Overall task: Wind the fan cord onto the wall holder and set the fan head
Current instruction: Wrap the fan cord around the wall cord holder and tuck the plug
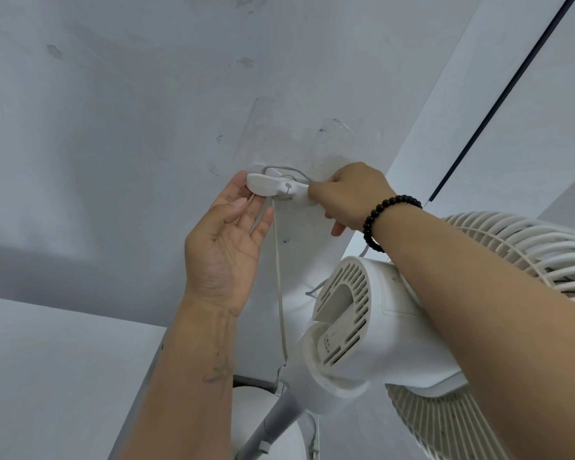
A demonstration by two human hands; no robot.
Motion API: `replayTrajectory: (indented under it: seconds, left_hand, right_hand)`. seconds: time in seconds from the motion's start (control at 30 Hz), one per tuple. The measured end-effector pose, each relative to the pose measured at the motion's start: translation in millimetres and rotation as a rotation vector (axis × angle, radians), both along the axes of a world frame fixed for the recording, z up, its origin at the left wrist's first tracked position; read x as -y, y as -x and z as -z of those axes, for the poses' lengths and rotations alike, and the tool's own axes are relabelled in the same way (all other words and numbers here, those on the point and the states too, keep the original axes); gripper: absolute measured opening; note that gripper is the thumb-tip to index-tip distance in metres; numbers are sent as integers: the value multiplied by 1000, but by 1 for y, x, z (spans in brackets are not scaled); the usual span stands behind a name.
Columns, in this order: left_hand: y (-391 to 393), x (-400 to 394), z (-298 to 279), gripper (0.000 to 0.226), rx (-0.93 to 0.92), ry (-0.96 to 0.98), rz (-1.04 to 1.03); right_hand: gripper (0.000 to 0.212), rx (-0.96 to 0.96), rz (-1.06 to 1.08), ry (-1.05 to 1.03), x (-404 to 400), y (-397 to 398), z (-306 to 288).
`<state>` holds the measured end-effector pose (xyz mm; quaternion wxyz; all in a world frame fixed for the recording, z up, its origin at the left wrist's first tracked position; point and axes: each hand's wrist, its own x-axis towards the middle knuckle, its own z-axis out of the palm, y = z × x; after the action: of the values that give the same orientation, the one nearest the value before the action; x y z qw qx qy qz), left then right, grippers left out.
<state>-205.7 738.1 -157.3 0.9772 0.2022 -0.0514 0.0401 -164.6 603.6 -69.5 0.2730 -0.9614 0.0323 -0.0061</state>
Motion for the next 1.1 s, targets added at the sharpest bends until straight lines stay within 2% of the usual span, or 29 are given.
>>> replayTrajectory:
  seconds: [0.13,0.27,0.47,0.53,0.6,0.67,0.87,1.0,1.1]
  left_hand:
    - [1,0,0,60,-5,-2,10]
    - [2,0,-1,62,-7,10,17]
    - [1,1,0,61,6,-28,33]
    - [1,0,0,54,15,-71,26]
    - [2,0,-1,38,30,-169,3]
    - [1,1,-3,32,22,-279,-26]
    - [1,7,-9,55,-95,-747,-303]
    - [4,12,-12,66,37,-989,-383]
    - [4,17,-9,69,99,-1280,-394]
  right_hand:
    - [32,103,-3,-35,1,3,-2]
    - [17,244,-49,-150,-4,3,-3]
    - [32,272,-232,-166,-8,-1,2]
    - [37,259,-266,-152,-9,-1,3]
    - [39,257,-279,-130,-10,-1,2]
    - [39,283,-253,-101,-9,-2,1]
    - [45,337,-72,-51,3,-7,-1]
    - [42,334,2,-4,3,-8,-3]
    - [36,305,68,17,2,-14,-3]
